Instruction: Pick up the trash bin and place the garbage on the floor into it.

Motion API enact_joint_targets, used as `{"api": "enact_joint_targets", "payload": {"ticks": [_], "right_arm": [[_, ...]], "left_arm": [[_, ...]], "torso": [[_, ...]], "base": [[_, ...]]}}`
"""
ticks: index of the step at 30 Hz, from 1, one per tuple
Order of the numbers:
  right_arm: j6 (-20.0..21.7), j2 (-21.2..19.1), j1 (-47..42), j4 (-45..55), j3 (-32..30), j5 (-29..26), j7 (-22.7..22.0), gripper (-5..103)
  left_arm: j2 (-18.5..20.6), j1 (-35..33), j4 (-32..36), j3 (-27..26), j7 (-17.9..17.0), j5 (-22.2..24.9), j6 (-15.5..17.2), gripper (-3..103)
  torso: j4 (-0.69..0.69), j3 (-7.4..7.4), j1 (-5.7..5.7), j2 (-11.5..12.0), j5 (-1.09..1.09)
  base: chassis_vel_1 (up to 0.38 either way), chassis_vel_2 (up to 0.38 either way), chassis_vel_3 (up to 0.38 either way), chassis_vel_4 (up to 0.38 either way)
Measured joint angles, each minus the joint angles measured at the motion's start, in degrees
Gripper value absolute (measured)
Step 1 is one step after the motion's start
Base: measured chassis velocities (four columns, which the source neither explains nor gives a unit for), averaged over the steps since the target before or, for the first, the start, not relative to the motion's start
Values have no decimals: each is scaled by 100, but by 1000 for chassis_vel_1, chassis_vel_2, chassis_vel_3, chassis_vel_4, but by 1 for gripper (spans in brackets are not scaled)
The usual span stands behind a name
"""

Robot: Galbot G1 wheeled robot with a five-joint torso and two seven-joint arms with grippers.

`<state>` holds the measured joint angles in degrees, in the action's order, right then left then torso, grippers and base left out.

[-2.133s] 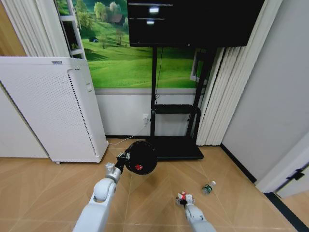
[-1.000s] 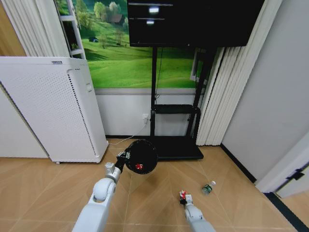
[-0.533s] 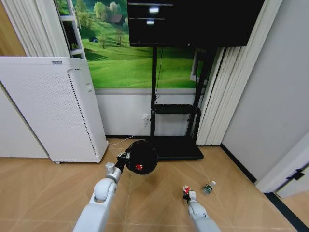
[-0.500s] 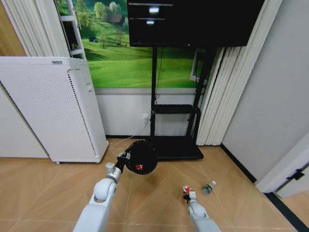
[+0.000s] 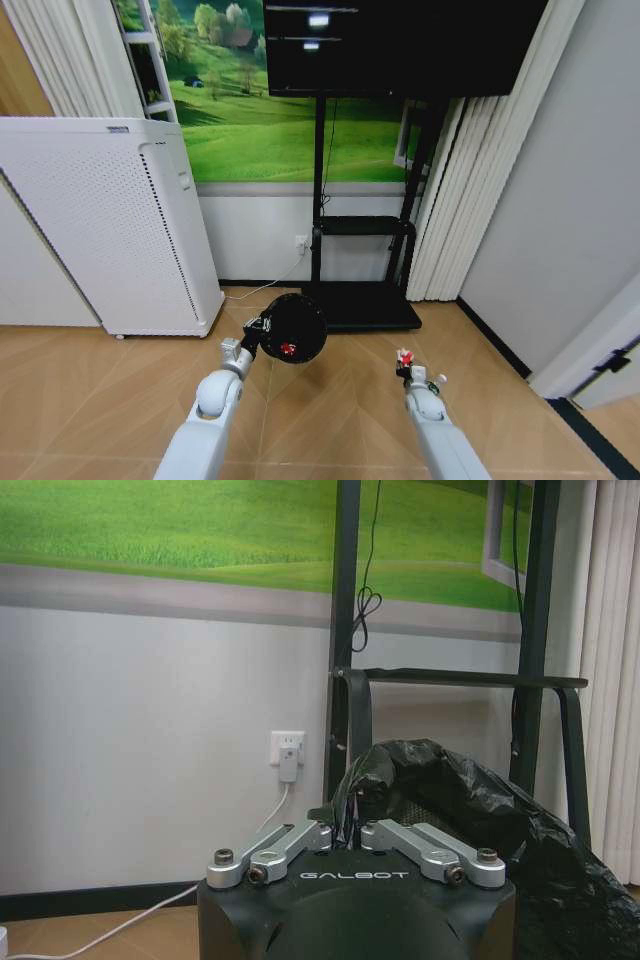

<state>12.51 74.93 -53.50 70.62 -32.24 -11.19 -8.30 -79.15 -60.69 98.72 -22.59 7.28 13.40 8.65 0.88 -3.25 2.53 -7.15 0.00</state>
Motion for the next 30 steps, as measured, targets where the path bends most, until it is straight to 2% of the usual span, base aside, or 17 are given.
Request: {"api": "enact_joint_targets", "payload": {"ticks": [6,8,9,12,16,25,27,29,30], "right_arm": [[262,-170,-201,913,-23,-382,112,31],[410,-281,-379,1426,-21,-727,211,31],[410,-281,-379,1426,-21,-727,211,31],[581,-437,-633,2187,-12,-1326,408,31],[678,-585,-901,2837,68,-1709,597,31],[710,-647,-1230,3534,454,-1844,887,31],[651,-712,-1231,3564,529,-1875,1045,31],[360,-969,-1159,3409,668,-1948,1650,31],[360,-969,-1159,3409,668,-1948,1650,31]], "left_arm": [[-15,70,-152,-24,14,1,-34,8],[-33,128,-288,-28,49,3,-69,8],[-33,128,-288,-28,49,3,-69,8],[-69,250,-483,-19,120,38,-122,8],[-96,367,-601,52,166,44,-145,8],[-236,543,-745,411,165,-24,-156,8],[-259,555,-746,492,141,-30,-148,8],[-264,547,-676,633,76,-18,-103,8],[-264,547,-676,633,76,-18,-103,8]], "torso": [[0,0,0,0,-1],[1,0,0,0,0],[1,0,0,0,0],[0,0,0,0,0],[0,0,0,0,0],[1,0,0,0,0],[0,0,0,0,0],[0,0,0,0,0],[0,0,0,0,0]], "base": [[0,0,0,0],[0,0,0,0],[0,0,0,0],[0,0,0,0],[0,0,0,0],[0,0,0,0],[0,0,0,0],[0,0,0,0],[0,0,0,0]]}}
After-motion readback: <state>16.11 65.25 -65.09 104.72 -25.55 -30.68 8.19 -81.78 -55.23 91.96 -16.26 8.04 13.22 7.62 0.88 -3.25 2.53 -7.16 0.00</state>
